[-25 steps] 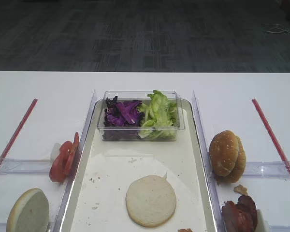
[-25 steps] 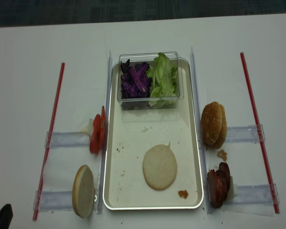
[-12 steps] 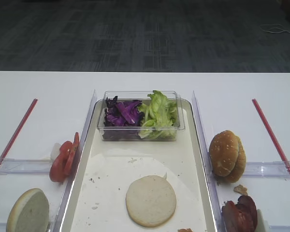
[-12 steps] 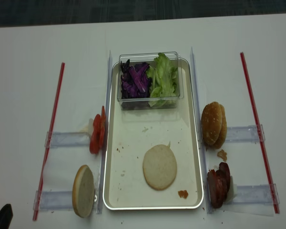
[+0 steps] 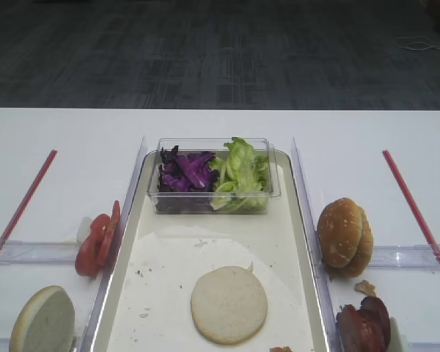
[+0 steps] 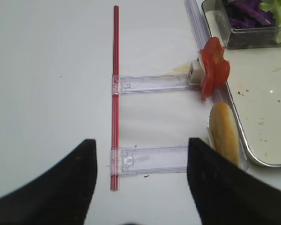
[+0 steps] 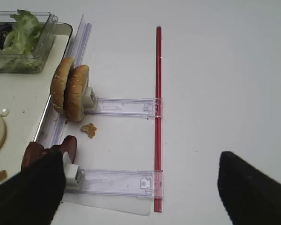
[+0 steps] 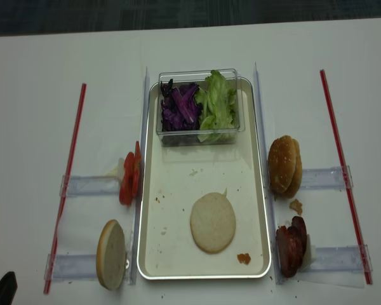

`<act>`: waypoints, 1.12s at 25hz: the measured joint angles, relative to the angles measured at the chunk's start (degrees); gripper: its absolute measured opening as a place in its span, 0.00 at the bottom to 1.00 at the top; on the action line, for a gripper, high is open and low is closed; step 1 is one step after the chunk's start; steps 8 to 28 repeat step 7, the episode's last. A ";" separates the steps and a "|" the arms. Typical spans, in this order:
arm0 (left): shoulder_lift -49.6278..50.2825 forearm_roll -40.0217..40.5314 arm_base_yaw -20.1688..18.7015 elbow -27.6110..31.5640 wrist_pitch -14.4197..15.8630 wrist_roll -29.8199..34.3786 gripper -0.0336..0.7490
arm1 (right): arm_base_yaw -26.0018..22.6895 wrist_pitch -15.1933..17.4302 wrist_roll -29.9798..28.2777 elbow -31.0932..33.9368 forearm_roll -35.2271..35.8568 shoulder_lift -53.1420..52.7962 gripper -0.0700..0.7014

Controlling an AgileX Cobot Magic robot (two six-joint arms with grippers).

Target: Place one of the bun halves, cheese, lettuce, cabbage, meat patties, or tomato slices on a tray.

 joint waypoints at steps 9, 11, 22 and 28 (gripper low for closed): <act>0.00 0.00 0.00 0.00 0.00 0.00 0.55 | 0.00 0.00 0.00 0.00 0.00 0.00 0.98; 0.00 0.00 0.00 0.00 0.00 0.00 0.55 | 0.00 0.00 0.00 0.00 0.00 0.00 0.98; 0.00 0.00 0.00 0.00 0.00 0.00 0.55 | 0.00 0.00 0.00 0.00 0.00 0.00 0.98; 0.00 0.00 0.00 0.00 0.00 0.00 0.55 | 0.00 0.00 0.00 0.00 0.00 0.00 0.98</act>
